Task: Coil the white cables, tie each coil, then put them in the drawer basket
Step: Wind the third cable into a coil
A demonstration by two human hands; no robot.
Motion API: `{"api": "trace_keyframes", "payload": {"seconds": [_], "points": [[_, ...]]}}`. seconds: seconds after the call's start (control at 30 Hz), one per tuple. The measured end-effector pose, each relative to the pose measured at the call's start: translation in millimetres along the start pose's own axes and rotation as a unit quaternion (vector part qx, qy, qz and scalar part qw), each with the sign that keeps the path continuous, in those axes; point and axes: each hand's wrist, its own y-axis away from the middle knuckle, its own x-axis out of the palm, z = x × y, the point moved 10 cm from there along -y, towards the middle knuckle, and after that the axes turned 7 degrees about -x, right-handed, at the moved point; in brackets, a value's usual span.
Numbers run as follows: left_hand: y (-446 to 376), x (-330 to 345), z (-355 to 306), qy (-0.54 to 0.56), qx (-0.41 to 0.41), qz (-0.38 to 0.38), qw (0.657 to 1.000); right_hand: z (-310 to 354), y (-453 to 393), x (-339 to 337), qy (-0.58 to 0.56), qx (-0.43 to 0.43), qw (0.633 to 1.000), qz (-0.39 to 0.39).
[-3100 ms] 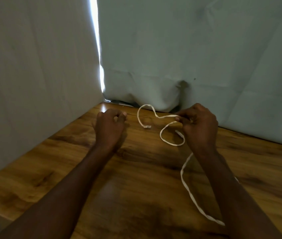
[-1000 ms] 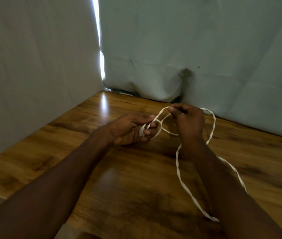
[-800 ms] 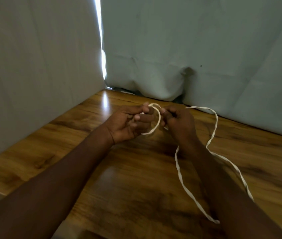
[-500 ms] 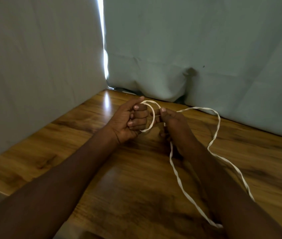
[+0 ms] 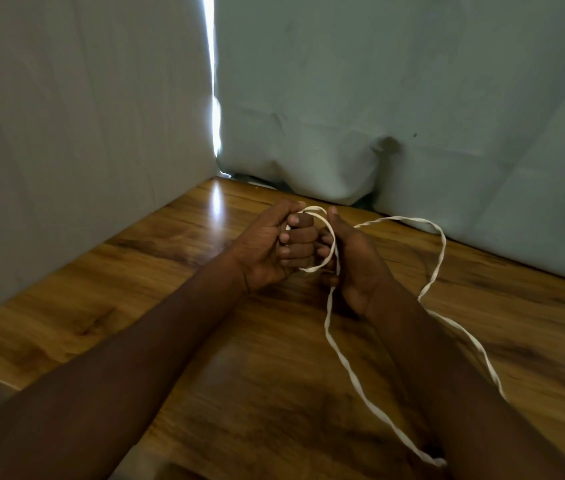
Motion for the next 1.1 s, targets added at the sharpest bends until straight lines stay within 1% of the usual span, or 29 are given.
{"api": "trace_keyframes", "payload": {"seconds": [0.1,0.2,0.3,0.37,0.43,0.5,0.6,0.63,0.7,0.73,0.8,0.87,0.93,1.0,1.03,1.1], "points": [[-2,3,-1,-0.021,0.014,-0.015,1.0,0,-4,9,-0.081,0.007,0.996,0.035],[-5,10,8,-0.059,0.013,-0.03,0.998,-1,-4,8,-0.179,0.025,0.983,0.039],[-7,19,12,-0.067,0.017,-0.031,0.997,6,0,1,-0.196,0.014,0.98,0.026],[-4,17,3,-0.046,0.029,-0.036,0.998,15,-1,-9,-0.153,-0.025,0.988,0.004],[1,9,-9,-0.023,0.044,-0.043,0.998,28,-2,-19,-0.024,-0.092,0.995,-0.027],[7,-3,-19,-0.002,0.056,-0.069,0.996,35,0,-19,0.087,-0.135,0.986,-0.032],[17,-26,-38,0.026,0.105,-0.14,0.984,34,5,-16,0.199,-0.148,0.968,-0.041],[23,-34,-47,0.053,0.134,-0.158,0.977,33,6,-15,0.265,-0.151,0.952,-0.04],[32,-46,-62,0.103,0.183,-0.178,0.961,26,8,-5,0.408,-0.152,0.9,-0.013],[36,-51,-65,0.124,0.198,-0.179,0.955,22,8,2,0.46,-0.153,0.875,0.008],[40,-51,-68,0.175,0.218,-0.155,0.948,17,9,16,0.529,-0.154,0.834,0.037],[42,-49,-69,0.22,0.236,-0.126,0.938,14,11,26,0.602,-0.153,0.782,0.055],[44,-47,-70,0.235,0.255,-0.119,0.93,12,15,32,0.642,-0.151,0.748,0.074],[46,-41,-72,0.194,0.27,-0.124,0.935,12,22,40,0.67,-0.154,0.719,0.097],[45,-36,-73,0.144,0.272,-0.134,0.942,12,25,44,0.684,-0.158,0.703,0.109],[41,-24,-72,-0.006,0.257,-0.175,0.95,10,29,54,0.702,-0.167,0.679,0.134]]}}
